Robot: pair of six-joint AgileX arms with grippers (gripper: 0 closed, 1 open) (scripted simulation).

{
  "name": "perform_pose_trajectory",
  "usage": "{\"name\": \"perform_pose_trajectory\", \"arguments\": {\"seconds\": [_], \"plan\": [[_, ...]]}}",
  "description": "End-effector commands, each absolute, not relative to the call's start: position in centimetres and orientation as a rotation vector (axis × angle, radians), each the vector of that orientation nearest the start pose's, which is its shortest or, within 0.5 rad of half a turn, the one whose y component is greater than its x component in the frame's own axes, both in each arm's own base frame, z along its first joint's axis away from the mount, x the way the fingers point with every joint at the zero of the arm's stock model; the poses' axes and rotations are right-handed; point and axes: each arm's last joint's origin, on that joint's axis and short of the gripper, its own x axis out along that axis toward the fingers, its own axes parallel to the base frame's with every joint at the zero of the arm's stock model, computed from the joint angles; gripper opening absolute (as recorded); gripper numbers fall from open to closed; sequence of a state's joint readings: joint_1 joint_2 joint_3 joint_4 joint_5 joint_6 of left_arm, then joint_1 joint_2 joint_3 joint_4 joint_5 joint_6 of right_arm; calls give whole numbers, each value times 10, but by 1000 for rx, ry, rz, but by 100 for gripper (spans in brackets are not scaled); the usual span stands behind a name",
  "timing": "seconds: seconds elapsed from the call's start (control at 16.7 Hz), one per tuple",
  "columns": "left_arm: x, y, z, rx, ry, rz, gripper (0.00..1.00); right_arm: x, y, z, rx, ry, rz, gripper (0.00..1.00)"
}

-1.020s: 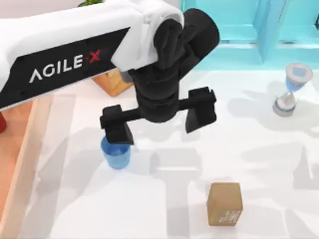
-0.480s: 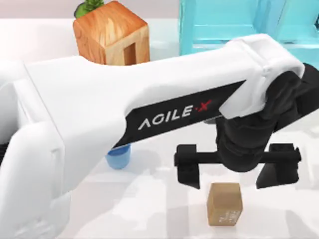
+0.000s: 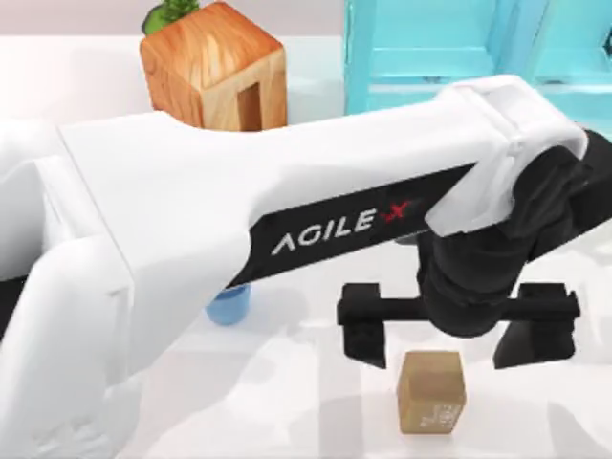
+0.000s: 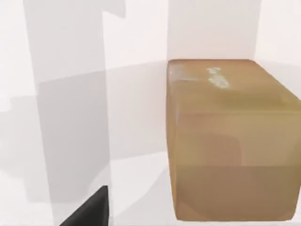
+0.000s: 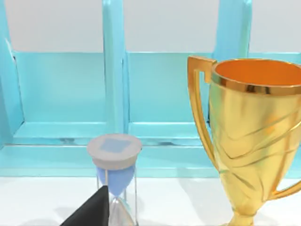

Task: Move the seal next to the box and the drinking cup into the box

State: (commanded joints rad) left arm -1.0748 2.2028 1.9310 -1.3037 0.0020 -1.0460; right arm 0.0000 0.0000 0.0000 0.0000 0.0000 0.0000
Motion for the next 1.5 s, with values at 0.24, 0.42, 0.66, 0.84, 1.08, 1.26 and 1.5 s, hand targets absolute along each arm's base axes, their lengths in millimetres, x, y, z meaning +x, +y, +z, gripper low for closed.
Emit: {"name": "perform_pose_trajectory", "arguments": {"seconds": [0.24,0.42,0.66,0.84,1.08,1.26,1.5], "plan": [[212,-381,167,16,1570,-15,100,106,-1,160,0,0,0,100],[210,-380,138,16,1570,-15,100,106,-1,160,0,0,0,100],[210,-379,131,20,1572,-12,100,106,-1,160,0,0,0,100],[210,-379,131,20,1572,-12,85,106,-1,160,0,0,0,100],[210,-379,131,20,1572,-12,55,106,-1,160,0,0,0,100],[210,-379,131,20,1572,-12,32,106,-1,160,0,0,0,100],[210,-379,131,20,1572,-12,2,106,-1,160,0,0,0,100]]}}
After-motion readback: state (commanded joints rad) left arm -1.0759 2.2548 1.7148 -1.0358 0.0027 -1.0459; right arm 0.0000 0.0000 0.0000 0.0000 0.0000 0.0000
